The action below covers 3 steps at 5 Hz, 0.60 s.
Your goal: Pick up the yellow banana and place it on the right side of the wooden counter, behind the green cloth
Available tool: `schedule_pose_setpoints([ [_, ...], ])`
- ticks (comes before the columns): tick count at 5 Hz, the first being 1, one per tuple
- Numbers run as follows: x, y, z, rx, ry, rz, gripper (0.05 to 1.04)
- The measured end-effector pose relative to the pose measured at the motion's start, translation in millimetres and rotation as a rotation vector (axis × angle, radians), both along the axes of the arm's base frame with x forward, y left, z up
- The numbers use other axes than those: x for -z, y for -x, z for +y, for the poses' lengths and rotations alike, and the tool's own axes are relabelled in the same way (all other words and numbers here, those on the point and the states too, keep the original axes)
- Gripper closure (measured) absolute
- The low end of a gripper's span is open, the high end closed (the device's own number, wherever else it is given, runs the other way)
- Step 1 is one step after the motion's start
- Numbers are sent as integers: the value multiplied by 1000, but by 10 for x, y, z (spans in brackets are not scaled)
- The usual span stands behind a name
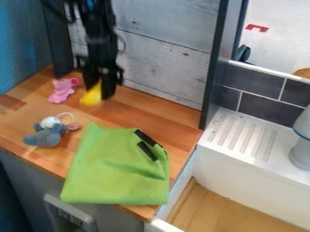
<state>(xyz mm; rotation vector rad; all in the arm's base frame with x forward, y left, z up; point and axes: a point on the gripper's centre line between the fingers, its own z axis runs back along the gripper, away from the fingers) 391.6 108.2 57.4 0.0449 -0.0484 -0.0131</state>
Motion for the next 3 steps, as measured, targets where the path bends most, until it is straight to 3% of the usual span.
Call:
schedule_pose_setpoints([
  [1,-303,-99,-195,42,-5,-89,553],
  [2,-385,-222,-579,29,33,-121,553],
  [3,-268,-312,-716,-137,98,-138,553],
])
